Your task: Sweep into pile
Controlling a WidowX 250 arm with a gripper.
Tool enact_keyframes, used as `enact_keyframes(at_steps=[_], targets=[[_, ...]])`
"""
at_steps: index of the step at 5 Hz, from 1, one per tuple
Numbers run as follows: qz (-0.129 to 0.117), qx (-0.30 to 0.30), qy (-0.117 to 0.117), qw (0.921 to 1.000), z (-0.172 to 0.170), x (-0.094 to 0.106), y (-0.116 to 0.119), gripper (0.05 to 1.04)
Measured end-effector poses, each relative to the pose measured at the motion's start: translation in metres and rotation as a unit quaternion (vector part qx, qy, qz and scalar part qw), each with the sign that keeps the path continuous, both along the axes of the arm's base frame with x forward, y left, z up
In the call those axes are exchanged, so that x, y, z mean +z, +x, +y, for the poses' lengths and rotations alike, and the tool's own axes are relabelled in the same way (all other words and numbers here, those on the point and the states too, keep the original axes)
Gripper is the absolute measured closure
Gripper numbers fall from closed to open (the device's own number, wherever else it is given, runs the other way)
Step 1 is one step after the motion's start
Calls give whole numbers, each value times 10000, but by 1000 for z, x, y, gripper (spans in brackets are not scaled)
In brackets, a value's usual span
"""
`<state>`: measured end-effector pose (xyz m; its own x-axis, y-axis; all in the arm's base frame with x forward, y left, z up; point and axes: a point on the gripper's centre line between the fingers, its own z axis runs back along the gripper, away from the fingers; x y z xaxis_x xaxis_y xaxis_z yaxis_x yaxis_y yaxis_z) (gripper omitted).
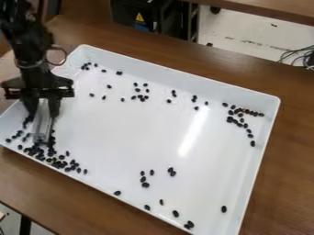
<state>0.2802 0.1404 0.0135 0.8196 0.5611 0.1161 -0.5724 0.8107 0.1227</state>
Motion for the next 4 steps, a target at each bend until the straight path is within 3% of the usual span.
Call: enact_keyframes(at_steps=[1,2,3,4], targets=[[-270,-275,-100,9992,-18,5,20,731],[-572,-714,-196,9956,-59,13,48,731],[-838,-1433,-268,9858,-115,30,64,731],[-882,-2202,-538,9700,-163,38,56,731]])
